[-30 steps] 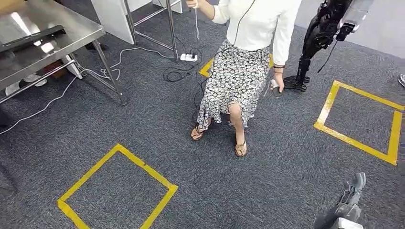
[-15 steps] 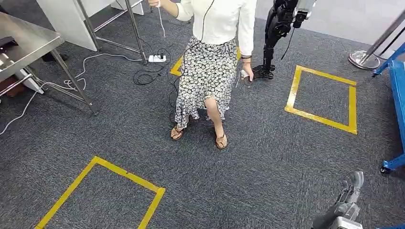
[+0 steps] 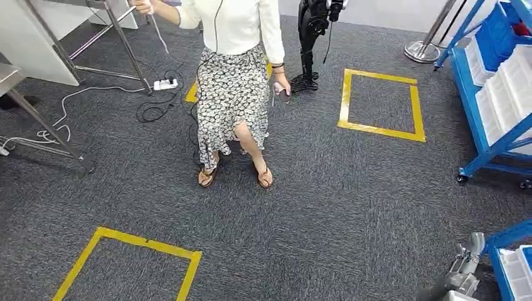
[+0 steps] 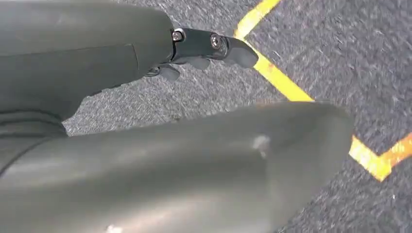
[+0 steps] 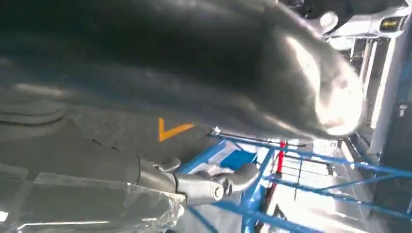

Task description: Take the parts from the cabinet and place them on the table.

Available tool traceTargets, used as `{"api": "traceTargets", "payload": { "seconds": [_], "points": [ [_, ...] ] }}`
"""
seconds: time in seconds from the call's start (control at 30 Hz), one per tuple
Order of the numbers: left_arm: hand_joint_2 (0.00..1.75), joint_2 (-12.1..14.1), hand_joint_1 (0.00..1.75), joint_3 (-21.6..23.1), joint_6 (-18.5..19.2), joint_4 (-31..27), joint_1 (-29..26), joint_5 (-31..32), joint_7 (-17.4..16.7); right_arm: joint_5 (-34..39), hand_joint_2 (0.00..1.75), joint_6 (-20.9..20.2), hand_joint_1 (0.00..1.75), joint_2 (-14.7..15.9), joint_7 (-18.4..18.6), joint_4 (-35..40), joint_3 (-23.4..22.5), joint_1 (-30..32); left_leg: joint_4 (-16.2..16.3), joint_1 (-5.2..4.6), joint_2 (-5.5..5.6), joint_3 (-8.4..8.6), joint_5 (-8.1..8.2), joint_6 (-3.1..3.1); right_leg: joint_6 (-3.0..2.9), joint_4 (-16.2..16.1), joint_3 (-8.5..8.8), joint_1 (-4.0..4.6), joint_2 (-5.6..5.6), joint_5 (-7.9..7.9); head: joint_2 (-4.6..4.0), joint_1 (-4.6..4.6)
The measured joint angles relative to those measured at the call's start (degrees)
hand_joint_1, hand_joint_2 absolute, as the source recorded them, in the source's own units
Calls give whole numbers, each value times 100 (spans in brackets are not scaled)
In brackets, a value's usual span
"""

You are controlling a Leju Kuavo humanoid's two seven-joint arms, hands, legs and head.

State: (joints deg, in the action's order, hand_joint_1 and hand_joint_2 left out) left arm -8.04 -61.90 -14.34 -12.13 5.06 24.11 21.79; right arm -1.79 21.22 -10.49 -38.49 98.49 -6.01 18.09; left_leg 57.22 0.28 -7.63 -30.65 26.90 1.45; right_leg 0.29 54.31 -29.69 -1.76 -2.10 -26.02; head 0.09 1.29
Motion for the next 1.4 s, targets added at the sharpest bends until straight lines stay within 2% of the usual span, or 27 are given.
{"api": "traceTargets", "payload": {
  "seconds": [0.03, 0.07, 0.13, 0.17, 0.2, 0.27, 0.3, 0.33, 0.37, 0.47, 0.53, 0.6, 0.67, 0.73, 0.77, 0.83, 0.87, 0.9, 1.03, 1.07, 1.1, 1.13, 1.2, 1.27, 1.33, 1.37, 1.4],
  "points": [
    [0, 2, 0, 0, 0, 0, 0, 2, 5, 0, 0, 0, 0, -11, -2, 0, -4, 2, 207, 18, 355, -63, 175, -24, -31, 6, -19, 19, 64, 19, 0, -29],
    [0, 2, 0, 0, -2, 2, -9, 9, 9, 2, 0, 4, 0, -13, -2, 0, -7, -4, 577, 39, 577, -206, 424, -28, -89, 9, -35, 33, 116, 42, 0, -35],
    [0, 2, 0, 0, -4, 2, -28, 17, 9, 0, 0, 4, 0, -24, -2, 0, -7, -2, 1495, 47, 744, -608, 861, -51, -109, 13, -54, 66, 265, 57, 0, -40],
    [0, 0, 0, 0, -4, 2, -30, 17, 9, 0, 0, 7, 0, -24, -2, 0, -9, 9, 1807, 50, 762, -750, 922, -58, -123, 21, -60, 86, 361, 70, 0, -42],
    [0, -2, 0, 0, -4, 2, -33, 17, 9, 4, 0, 13, 0, -24, -2, 0, -11, 10, 1761, 60, 762, -735, 820, -51, -122, 34, -59, 92, 452, 70, 0, -37],
    [0, -2, 0, 0, -2, 2, -34, 26, 9, 4, 0, 15, 0, -24, -2, 0, -13, 9, 1028, 94, 806, -387, 341, -46, -119, 92, -62, 92, 631, 67, 0, -42],
    [0, 0, 0, 0, 2, 2, -34, 28, 11, 4, 0, 15, 0, -26, -2, 0, -13, 6, 535, 122, 913, -147, 92, -48, -111, 128, -73, 90, 714, 62, 0, -44],
    [0, 0, 0, 0, 2, 4, -37, 28, 11, 4, 0, 15, 0, -28, -2, 0, -13, 4, 236, 164, 1289, -7, 99, -42, -88, 166, -116, 83, 772, 50, 0, -46],
    [0, 0, 0, 2, 2, 4, -37, 31, 13, 7, 0, 15, 0, -28, -2, 2, -17, -5, 168, 145, 1354, -35, 109, -37, -29, 214, -182, 152, 829, 52, 0, -44],
    [0, 4, 0, 2, 4, 4, -20, 31, 20, 4, 0, 15, 0, -33, -2, 15, -22, 18, 165, 56, 1131, -62, 65, 72, 124, 156, -306, 81, 1021, 139, 0, -57],
    [0, 0, 0, 0, 4, 4, -20, 31, 20, 4, 0, 15, 0, -33, -2, 28, -28, 26, 46, 97, 1035, -42, -13, 146, 174, 152, -370, 141, 1090, 159, 0, -46],
    [0, -7, 0, 0, 4, 2, -9, 33, 22, 4, 0, 20, 0, -24, -2, 46, -44, 21, -50, 82, 880, -33, -93, 226, 109, 639, -616, 136, 507, -134, 0, 0],
    [0, -7, 0, 2, 9, 4, -24, 33, 22, 4, 0, 20, 0, -24, -2, 46, -44, 4, -50, 49, 691, -66, -104, 244, 77, 1516, -1057, 107, 339, -525, 0, 11],
    [0, -7, 0, 0, 9, 4, -25, 33, 22, 7, 0, 20, 0, -24, -2, 46, -46, 19, -48, 34, 525, -98, -106, 242, 135, 1905, -1206, 75, 290, -624, 0, 15],
    [0, -7, 0, 0, 9, 4, -23, 33, 22, 7, 0, 20, 0, -20, -2, 46, -48, 30, -47, 33, 441, -108, -113, 231, 188, 1699, -1061, 51, 266, -530, 0, 11],
    [0, -11, 0, 0, 20, 4, -21, 35, 22, 9, 0, 24, 0, -17, -2, 46, -54, 32, -44, 35, 297, -104, -115, 208, 286, 733, -452, 13, 74, -240, 0, 13],
    [0, -11, 0, 0, 26, 2, -14, 35, 22, 7, 0, 24, 0, -17, -2, 48, -55, 29, -33, 23, 243, -74, -111, 173, 287, 245, -117, 12, -262, -161, 0, 15],
    [0, -11, 0, 0, 26, 2, -22, 37, 22, 9, 0, 24, 0, -17, -2, 57, -55, 4, -9, -28, 179, -74, -78, 118, 274, 81, -51, 94, -416, -125, 0, 30],
    [0, -17, 0, 7, 35, 2, 30, 81, 9, 11, 0, 24, 0, -24, 17, 112, -116, 33, -17, 20, -90, 12, -43, -31, 116, 72, -104, 88, -78, -49, 0, -16],
    [0, -15, 0, 9, 46, 2, 33, 98, 5, 13, 0, 24, 0, -35, 17, 142, -129, 40, 98, 72, 237, -35, 42, -88, 66, 59, -27, -62, -7, -17, 0, -41],
    [0, -11, 0, 11, 46, 2, 29, 103, 5, 20, 0, 22, 0, -42, 22, 153, -136, 29, 376, 90, 517, -143, 269, -96, 21, 62, -41, -37, 60, -2, 0, -44],
    [0, -11, 0, 9, 46, 2, 16, 105, 0, 18, 0, 15, 0, -50, 26, 157, -138, 26, 812, 94, 666, -322, 544, -100, -57, 64, -48, -14, 120, 11, 0, -57],
    [0, -11, 0, 11, 44, 2, 5, 107, -11, 20, 0, 4, 0, -68, 28, 157, -140, 38, 1746, 98, 766, -741, 935, -112, -75, 68, -57, 34, 282, 22, 0, -59],
    [0, -11, 0, 9, 44, 2, 3, 109, -15, 24, 0, 4, 0, -66, 31, 157, -151, 42, 1765, 102, 765, -774, 752, -99, -73, 89, -47, 54, 475, 22, 0, -57],
    [0, -9, 0, 11, 44, 2, 5, 109, -15, 24, 0, 4, 0, -68, 31, 157, -151, 41, 901, 114, 834, -379, 223, -80, -69, 141, -40, 51, 656, 16, 0, -64],
    [0, -7, 0, 11, 44, 2, 5, 109, -15, 24, 0, 4, 0, -68, 33, 157, -151, 40, 401, 143, 1038, -156, -17, -71, -47, 176, -54, 50, 738, 0, 0, -64],
    [0, -4, 0, 11, 44, 4, 5, 109, -20, 24, 0, 4, 0, -68, 33, 160, -153, 37, 261, 150, 1267, -95, 88, -57, -20, 202, -96, 87, 790, -11, 0, -61]
  ]
}}
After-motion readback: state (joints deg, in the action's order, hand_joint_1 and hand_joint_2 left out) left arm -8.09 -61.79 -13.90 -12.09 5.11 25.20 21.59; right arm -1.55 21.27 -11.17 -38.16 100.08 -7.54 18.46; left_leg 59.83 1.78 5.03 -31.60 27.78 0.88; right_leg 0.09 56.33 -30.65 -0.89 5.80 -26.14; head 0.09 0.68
